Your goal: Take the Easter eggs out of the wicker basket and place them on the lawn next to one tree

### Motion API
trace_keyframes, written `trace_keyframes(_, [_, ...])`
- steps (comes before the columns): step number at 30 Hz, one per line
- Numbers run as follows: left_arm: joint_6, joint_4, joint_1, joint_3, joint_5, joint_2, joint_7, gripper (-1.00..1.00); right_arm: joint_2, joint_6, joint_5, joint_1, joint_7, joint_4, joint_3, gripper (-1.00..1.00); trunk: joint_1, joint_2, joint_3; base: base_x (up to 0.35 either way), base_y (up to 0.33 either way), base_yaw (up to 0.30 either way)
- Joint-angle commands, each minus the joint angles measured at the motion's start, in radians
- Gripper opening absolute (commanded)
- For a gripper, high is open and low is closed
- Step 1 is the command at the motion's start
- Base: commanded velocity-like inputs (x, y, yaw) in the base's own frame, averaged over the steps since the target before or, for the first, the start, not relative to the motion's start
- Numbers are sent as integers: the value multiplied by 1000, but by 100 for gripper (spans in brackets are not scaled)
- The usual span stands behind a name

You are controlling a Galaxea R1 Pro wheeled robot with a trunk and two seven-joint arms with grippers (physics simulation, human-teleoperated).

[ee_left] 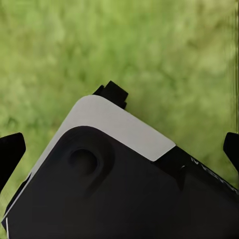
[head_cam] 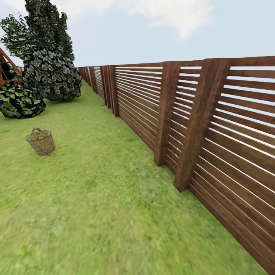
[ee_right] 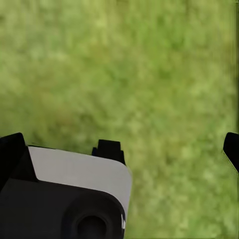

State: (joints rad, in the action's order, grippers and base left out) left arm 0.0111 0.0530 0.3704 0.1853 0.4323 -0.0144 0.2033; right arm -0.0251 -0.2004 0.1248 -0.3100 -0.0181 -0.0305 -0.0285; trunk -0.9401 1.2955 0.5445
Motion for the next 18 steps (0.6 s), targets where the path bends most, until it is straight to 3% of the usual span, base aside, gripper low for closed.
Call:
trace_keyframes(1, [1, 1, 1, 8, -6, 0, 4, 100, 0, -5, 7, -1, -2, -3, -2, 100, -1, 0, 1, 317, 0, -57])
trace_keyframes(5, [1, 1, 1, 8, -6, -1, 4, 100, -1, -5, 7, -1, -2, -3, -2, 100, -1, 0, 1, 317, 0, -19])
trace_keyframes(18, [-2, 1, -4, 13, -6, -1, 4, 100, 0, -8, 9, 2, -1, -3, -4, 100, -1, 0, 1, 0, 0, 0])
